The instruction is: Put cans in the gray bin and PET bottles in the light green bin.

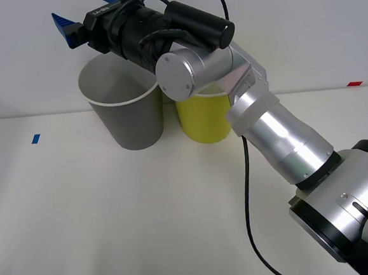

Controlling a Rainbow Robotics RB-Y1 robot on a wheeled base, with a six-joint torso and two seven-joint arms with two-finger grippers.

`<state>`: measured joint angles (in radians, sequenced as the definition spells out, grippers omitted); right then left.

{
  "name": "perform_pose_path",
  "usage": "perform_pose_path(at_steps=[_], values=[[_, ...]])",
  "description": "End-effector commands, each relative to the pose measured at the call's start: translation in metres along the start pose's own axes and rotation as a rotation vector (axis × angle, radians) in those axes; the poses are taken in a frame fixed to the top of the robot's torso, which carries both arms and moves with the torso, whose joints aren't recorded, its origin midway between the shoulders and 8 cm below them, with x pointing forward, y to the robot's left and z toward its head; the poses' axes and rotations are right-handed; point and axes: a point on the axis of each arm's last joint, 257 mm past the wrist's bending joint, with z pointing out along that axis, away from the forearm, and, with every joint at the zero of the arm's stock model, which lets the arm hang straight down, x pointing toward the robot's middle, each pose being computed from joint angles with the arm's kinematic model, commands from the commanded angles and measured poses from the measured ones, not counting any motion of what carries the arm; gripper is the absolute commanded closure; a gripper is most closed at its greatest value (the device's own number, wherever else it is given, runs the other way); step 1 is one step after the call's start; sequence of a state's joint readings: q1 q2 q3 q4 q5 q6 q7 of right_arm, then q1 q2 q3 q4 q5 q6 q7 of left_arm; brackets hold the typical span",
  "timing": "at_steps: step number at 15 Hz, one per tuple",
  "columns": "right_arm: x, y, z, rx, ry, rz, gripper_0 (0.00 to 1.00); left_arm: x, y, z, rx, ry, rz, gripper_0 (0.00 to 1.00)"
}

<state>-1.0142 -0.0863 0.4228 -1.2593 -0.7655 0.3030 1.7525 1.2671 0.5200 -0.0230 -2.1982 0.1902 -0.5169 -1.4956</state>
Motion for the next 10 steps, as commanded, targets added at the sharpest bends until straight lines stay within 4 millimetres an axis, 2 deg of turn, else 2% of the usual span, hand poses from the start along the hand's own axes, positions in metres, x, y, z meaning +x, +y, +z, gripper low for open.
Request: perform_pose_path(at_steps=[1,4,6,10], values=[[0.000,-0.003,-0.005,-0.013,0.067,0.050,0.00,0.000,0.000,0.000,0.000,0.000,0.000,0.00],[-0.014,0.000,-0.025,-0.046,0.150,0.062,0.00,0.000,0.000,0.000,0.000,0.000,0.000,0.00],[-0.015,-0.004,-0.046,-0.043,0.154,0.077,0.00,0.000,0.000,0.000,0.000,0.000,0.000,0.00],[-0.022,-0.014,-0.105,0.036,0.165,0.046,0.00,0.000,0.000,0.000,0.000,0.000,0.000,0.00]])
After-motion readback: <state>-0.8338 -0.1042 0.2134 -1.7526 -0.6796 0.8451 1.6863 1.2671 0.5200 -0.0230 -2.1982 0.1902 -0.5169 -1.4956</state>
